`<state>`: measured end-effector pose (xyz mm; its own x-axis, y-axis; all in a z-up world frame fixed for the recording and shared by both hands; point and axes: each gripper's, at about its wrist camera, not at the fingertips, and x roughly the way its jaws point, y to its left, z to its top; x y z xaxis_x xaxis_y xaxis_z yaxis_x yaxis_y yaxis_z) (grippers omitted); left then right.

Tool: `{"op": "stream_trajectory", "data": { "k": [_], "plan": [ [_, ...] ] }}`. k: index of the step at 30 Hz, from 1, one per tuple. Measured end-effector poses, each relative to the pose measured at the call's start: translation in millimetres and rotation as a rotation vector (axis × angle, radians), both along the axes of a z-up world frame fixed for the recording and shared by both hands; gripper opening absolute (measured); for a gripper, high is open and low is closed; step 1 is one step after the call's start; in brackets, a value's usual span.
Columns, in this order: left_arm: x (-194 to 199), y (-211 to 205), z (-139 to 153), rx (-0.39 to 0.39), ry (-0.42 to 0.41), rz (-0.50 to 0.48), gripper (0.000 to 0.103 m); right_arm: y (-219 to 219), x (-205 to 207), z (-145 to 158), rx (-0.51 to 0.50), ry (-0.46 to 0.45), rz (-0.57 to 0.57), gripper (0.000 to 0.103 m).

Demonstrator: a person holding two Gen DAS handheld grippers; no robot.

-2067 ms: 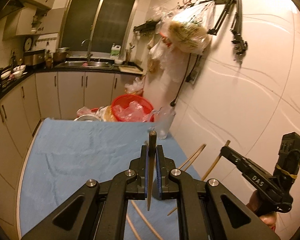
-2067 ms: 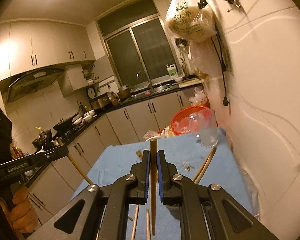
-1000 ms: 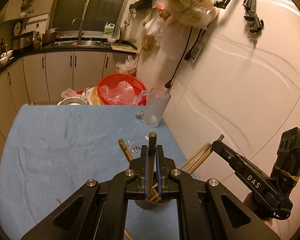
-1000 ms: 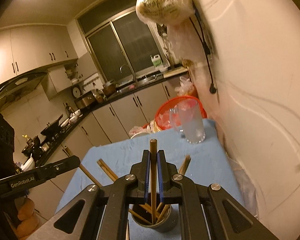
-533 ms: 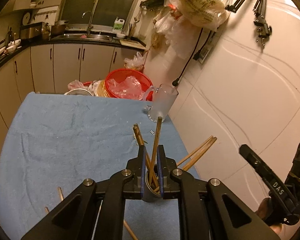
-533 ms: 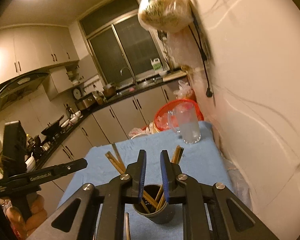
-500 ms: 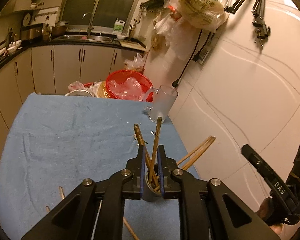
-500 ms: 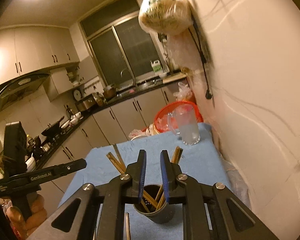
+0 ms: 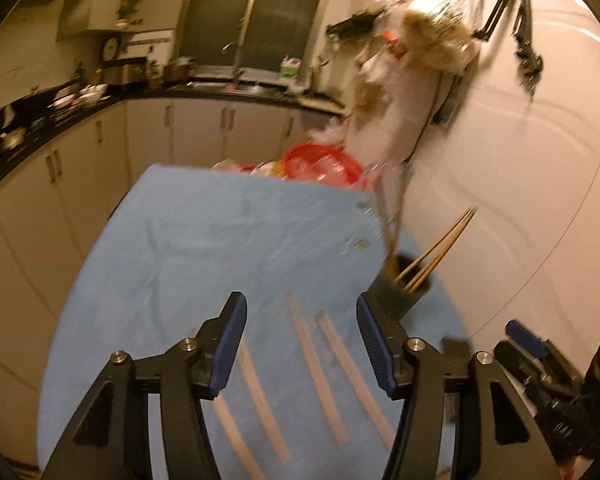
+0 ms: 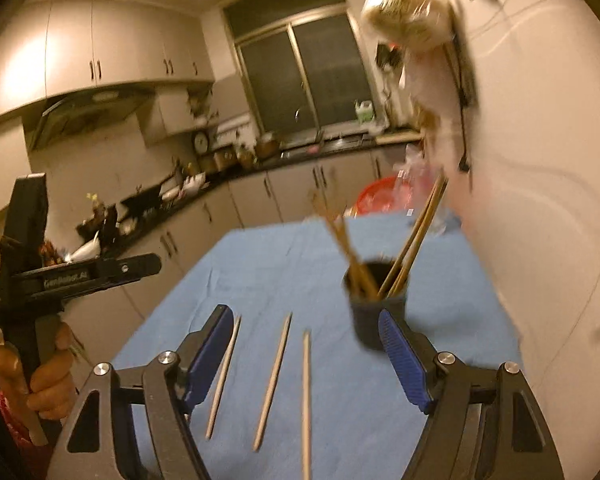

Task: Organize utensils
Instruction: 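Move both open grippers back to the four remaining chopsticks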

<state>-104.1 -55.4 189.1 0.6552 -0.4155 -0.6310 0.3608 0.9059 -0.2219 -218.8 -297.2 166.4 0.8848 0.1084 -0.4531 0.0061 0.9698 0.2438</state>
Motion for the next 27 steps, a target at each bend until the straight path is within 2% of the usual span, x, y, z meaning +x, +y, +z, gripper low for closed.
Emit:
{"op": "stream_trajectory", "data": {
  "k": [3,7,10,14,17,22,27],
  "plan": [
    [-13,24,-27,0.031,0.021,0.049,0.069,11,-1,-23,0.084,0.054,0.039,0.078],
    [-25,42,-63,0.112,0.064,0.101,0.070,25,5,-51,0.138,0.130,0.052,0.071],
    [-28,52,-80,0.124,0.100,0.118,0.070,37,9,-65,0.197,0.176,0.103,0.062],
    [-27,58,-92,0.144,0.127,0.136,0.070,51,17,-78,0.133,0.250,0.109,0.060],
    [-25,61,-94,0.136,0.127,0.145,0.073,55,19,-85,0.127,0.275,0.124,0.060],
    [-26,65,-97,0.087,0.128,0.156,0.079,55,18,-89,0.108,0.278,0.127,0.059],
    [-19,70,-109,0.081,0.179,0.158,0.079,58,21,-93,0.119,0.292,0.133,0.056]
  ]
}}
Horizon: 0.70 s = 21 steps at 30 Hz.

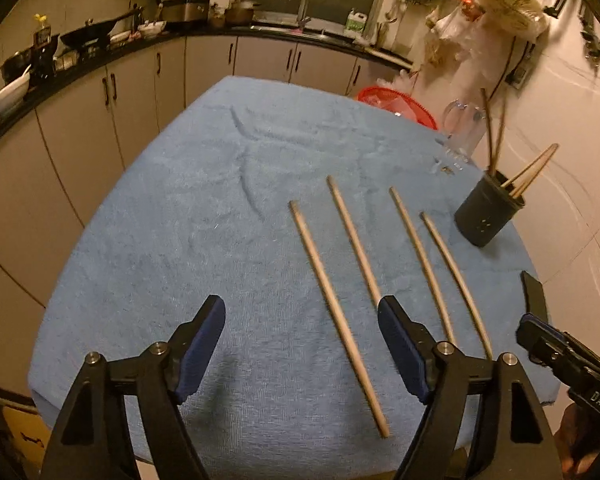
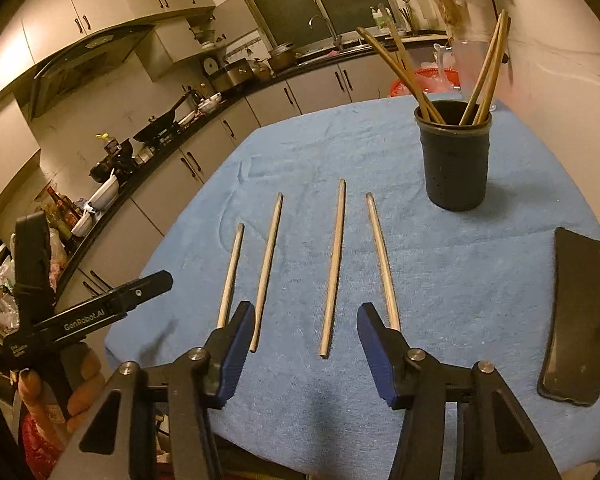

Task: Organize utensils
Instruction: 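Move both open grippers back to the four remaining chopsticks, then close the left gripper on a chopstick while the right gripper grasps another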

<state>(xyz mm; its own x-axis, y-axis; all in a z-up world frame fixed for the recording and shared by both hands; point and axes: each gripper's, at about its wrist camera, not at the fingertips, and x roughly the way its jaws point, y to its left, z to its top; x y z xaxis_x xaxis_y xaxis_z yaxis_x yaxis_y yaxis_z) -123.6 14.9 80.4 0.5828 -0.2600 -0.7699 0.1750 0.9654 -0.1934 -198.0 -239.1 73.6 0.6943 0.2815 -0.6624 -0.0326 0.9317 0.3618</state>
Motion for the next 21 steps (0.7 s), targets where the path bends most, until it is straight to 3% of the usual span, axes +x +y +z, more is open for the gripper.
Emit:
{"op": "stream_trajectory", "data": {
  "k": [6,8,11,12,16,20,21],
  "plan": [
    [21,-5,-10,0.019,0.030,-0.005,0.079,6,12,-3,-0.016,0.015,0.022,0.056],
    [34,-9,-13,0.010,0.052,-0.018,0.074,5,18,-5,-0.022,0.023,0.029,0.056],
    [55,-12,-16,-0.017,0.100,-0.020,0.059,1,25,-6,-0.027,0.030,0.021,0.056],
    [66,-14,-18,-0.023,0.129,-0.019,0.048,-1,27,-7,-0.028,0.031,0.016,0.056],
    [97,-21,-27,-0.056,0.223,-0.017,0.039,-9,31,-5,-0.017,0.027,0.000,0.056],
    [118,-37,-35,0.022,0.239,-0.005,0.036,-17,34,-1,-0.018,0.026,-0.012,0.056],
    [122,-39,-40,0.039,0.245,0.001,0.029,-18,35,0,-0.024,0.025,-0.013,0.056]
  ]
}}
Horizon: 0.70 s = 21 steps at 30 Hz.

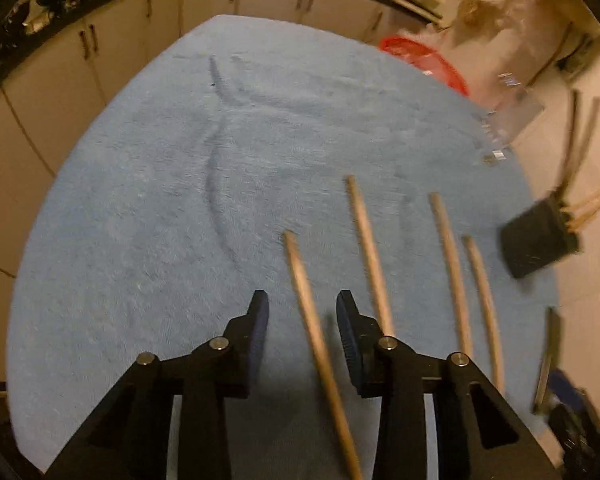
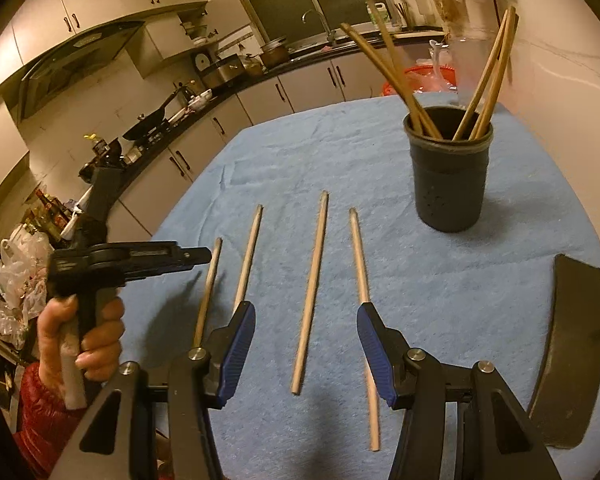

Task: Organize utensils
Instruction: 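Close the left gripper on a chopstick while the right gripper grasps another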

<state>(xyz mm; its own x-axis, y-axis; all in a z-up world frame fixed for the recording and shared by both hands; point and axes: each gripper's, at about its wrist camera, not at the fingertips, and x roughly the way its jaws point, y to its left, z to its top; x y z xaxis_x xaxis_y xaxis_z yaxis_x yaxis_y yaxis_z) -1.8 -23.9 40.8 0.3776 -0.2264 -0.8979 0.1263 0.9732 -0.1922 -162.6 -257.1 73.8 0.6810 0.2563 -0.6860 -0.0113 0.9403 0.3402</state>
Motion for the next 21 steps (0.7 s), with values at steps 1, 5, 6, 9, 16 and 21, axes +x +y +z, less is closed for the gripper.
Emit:
{"op": "stream_trajectory", "data": {
  "k": [1,5,6,9,16,21],
  "plan": [
    [3,-3,-5,0.016,0.011,-0.008,0.020,-1,1,1,-0.004,0.000,0.002,0.056],
    [4,-11,-9,0.098,-0.026,-0.030,0.011,-1,5,8,-0.015,-0.002,0.018,0.056],
    [3,-11,-10,0.104,-0.032,-0.033,0.010,0,7,10,-0.020,-0.002,0.024,0.056],
    [3,-4,-9,0.121,-0.036,-0.022,0.009,3,22,19,-0.035,0.015,0.035,0.056],
    [5,29,-8,0.069,-0.030,-0.049,0.009,11,89,16,-0.018,0.166,0.049,0.050],
    [2,28,-8,0.048,-0.042,-0.056,0.009,27,153,-5,-0.045,0.271,0.057,0.040]
  ]
}}
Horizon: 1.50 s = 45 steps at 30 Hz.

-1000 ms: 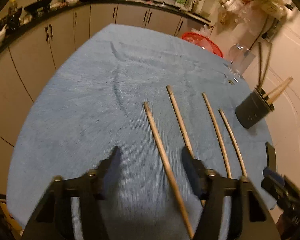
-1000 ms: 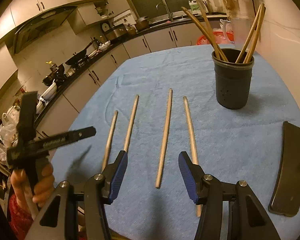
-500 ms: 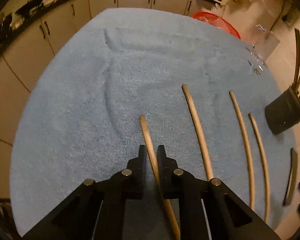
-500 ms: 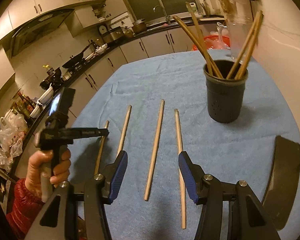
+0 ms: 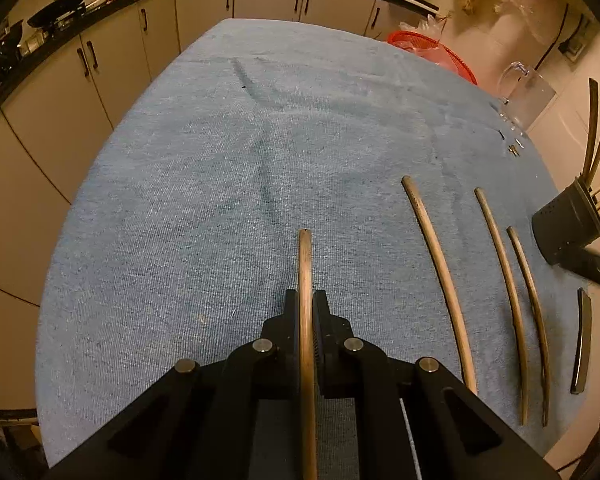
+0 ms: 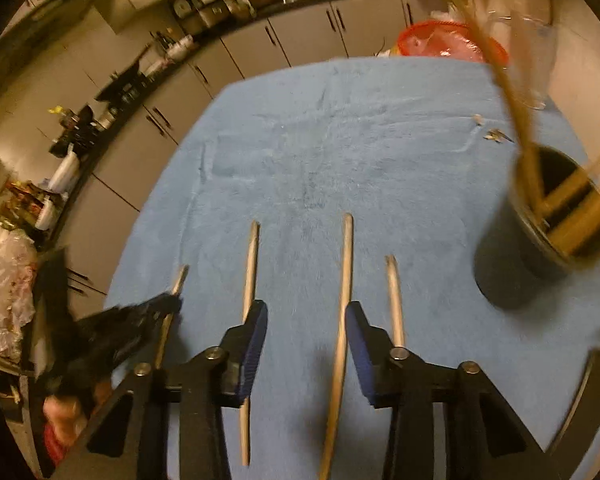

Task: Organize utensils
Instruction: 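Close the left gripper on a chopstick while the right gripper grasps another, then lift both chopsticks upright and carry them over the black holder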

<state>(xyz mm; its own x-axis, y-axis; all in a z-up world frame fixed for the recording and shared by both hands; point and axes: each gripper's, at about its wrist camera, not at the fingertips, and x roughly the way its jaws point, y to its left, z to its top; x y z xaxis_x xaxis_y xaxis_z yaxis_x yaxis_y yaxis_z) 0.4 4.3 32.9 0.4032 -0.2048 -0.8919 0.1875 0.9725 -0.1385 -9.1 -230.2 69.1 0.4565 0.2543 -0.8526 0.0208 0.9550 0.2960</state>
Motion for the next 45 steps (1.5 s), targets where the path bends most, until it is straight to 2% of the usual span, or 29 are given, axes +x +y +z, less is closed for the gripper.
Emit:
{"op": "stream_trajectory", "data": {
  "k": [8,15,18,19,20,22,25,27,32,38,42,45],
  "plan": [
    [12,-3,0,0.004,0.030,-0.024,0.009,5,65,-36,-0.084,0.105,-0.033,0.033],
    [28,-8,-1,0.015,0.041,-0.028,0.009,7,82,-54,-0.131,0.140,-0.037,0.030],
    [27,-13,-1,0.035,0.024,-0.027,0.008,11,86,-57,-0.175,0.140,-0.016,0.023],
    [28,-15,-1,0.035,0.021,-0.024,0.007,13,86,-57,-0.186,0.136,-0.011,0.017],
    [28,-15,0,0.030,0.017,-0.017,0.007,14,86,-57,-0.197,0.136,-0.010,0.010],
    [31,-15,0,-0.005,0.022,-0.018,0.007,15,82,-54,-0.169,0.130,-0.010,0.007],
    [31,-14,8,-0.061,0.001,-0.016,0.007,14,70,-38,-0.125,0.070,-0.013,0.007],
    [27,-7,21,-0.087,-0.033,-0.008,0.007,12,55,-17,-0.093,0.003,-0.023,0.007],
    [11,7,68,-0.167,-0.158,0.021,0.007,5,15,30,-0.035,-0.161,-0.041,0.007],
    [-16,11,111,-0.205,-0.300,0.050,0.007,4,-39,75,0.005,-0.377,-0.058,0.007],
    [-30,6,127,-0.197,-0.370,0.051,0.007,6,-69,93,0.003,-0.474,-0.063,0.007],
    [-35,7,131,-0.199,-0.387,0.052,0.007,7,-87,99,-0.007,-0.515,-0.072,0.007]
  ]
}}
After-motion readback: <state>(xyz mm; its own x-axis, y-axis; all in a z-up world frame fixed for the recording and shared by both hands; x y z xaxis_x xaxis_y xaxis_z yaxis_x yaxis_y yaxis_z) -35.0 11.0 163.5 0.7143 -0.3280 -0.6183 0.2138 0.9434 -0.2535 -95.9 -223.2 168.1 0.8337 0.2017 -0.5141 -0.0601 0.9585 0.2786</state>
